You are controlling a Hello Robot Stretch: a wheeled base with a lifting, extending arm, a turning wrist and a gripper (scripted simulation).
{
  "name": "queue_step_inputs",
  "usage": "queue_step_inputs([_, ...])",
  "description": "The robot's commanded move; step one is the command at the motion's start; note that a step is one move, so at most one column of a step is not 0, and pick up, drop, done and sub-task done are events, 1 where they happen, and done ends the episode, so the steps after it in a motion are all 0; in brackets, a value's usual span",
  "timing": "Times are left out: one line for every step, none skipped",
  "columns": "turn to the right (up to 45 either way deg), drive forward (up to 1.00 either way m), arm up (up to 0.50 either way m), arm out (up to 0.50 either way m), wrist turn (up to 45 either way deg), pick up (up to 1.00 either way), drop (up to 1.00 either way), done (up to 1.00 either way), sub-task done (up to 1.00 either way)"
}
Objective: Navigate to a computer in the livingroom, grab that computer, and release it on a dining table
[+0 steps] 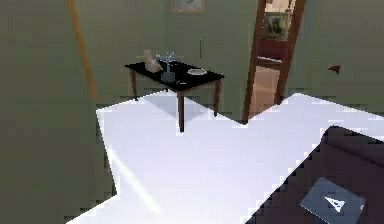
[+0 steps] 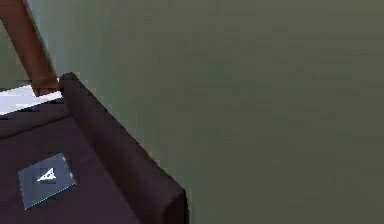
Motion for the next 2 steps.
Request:
queue_step_inputs([-42.0, 0.00, 0.00, 0.00, 0.0, 0.00, 0.00, 0.00, 0.00])
queue_step_inputs([15.0, 0.00, 0.00, 0.00, 0.0, 0.00, 0.00, 0.00, 0.00])
